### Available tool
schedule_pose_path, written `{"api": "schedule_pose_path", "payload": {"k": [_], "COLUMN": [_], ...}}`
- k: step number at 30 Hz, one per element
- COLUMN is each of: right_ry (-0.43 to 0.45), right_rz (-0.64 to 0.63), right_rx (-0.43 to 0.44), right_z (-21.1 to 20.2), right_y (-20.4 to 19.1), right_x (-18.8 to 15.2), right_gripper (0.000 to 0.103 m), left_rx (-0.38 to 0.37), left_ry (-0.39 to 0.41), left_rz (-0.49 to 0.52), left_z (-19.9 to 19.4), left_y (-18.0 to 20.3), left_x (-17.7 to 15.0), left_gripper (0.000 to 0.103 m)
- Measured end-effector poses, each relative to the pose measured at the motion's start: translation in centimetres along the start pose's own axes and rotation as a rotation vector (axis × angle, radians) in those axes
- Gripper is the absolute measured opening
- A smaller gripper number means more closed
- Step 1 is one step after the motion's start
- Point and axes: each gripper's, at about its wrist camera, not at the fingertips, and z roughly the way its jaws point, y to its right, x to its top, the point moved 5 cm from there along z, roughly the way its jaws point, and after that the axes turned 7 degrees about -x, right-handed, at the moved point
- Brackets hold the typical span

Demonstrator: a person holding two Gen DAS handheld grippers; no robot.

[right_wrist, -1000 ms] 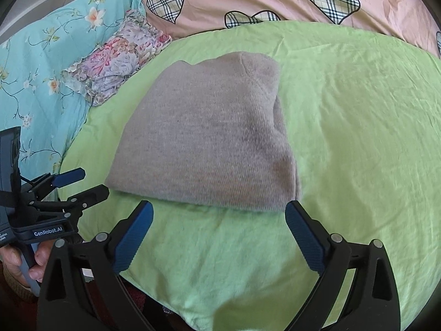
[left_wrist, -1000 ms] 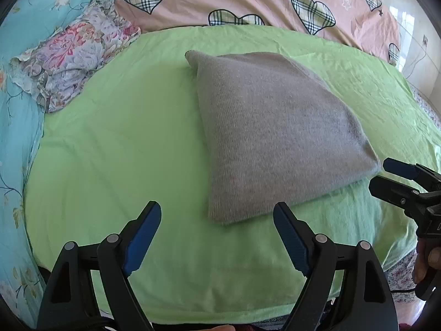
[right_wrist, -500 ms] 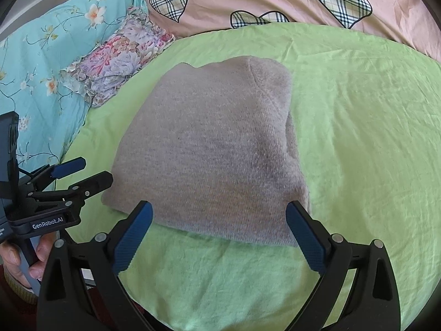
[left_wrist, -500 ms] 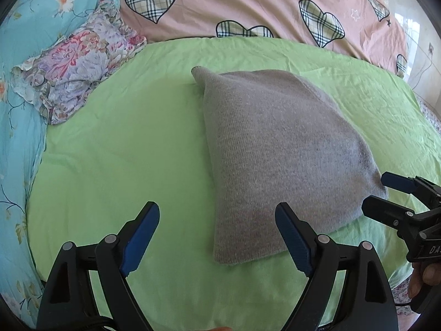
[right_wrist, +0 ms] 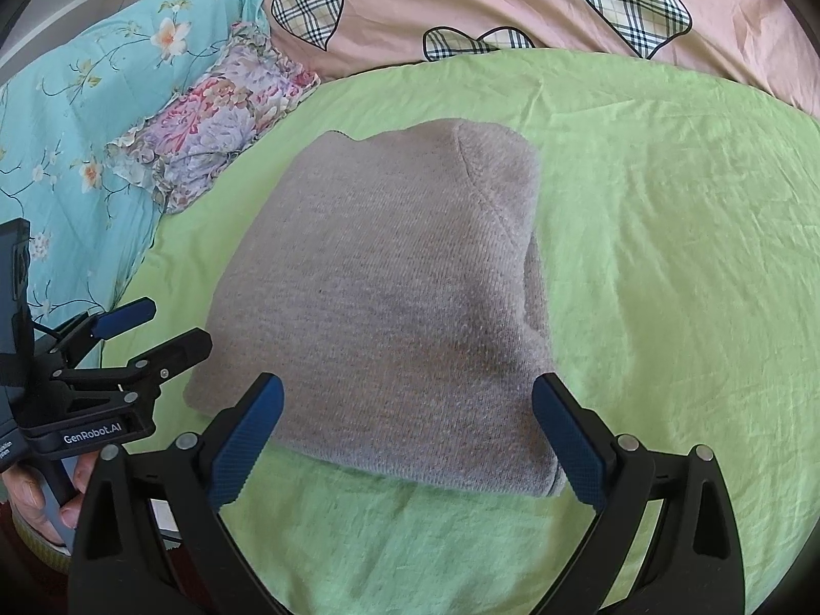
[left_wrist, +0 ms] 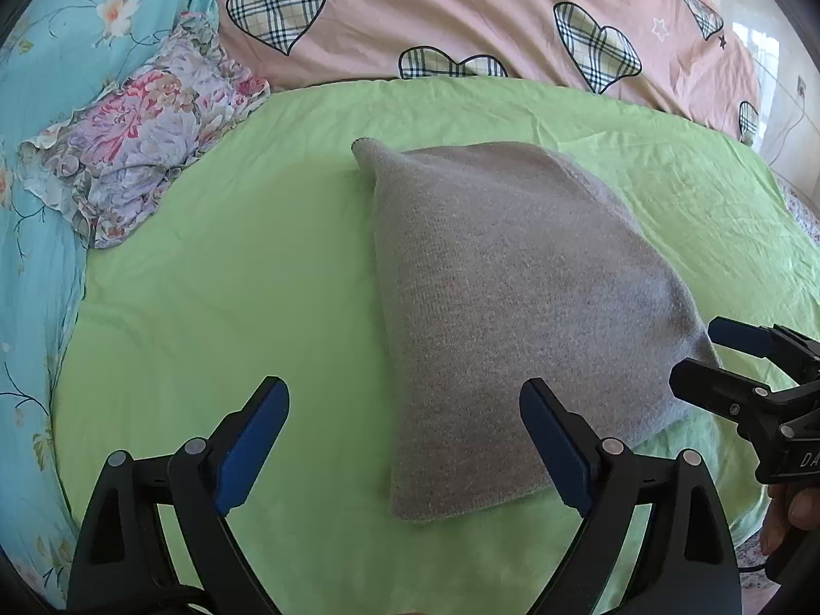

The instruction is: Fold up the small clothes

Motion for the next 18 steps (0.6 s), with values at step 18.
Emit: {"api": "schedule_pose_path", "payload": {"k": [18], "right_ry": [0.087], "right_rz": [0.112], "right_rx": [0.076], "right_z": [-0.3], "right_y": [2.6], "right_x": [4.3], "right_gripper": [0.098], "left_rx": [-0.206], "left_ry": [0.026], "left_rz": [-0.146], "left_z": [1.9], "left_y": [-2.8], "left_x": [4.5], "left_gripper": [0.093]}}
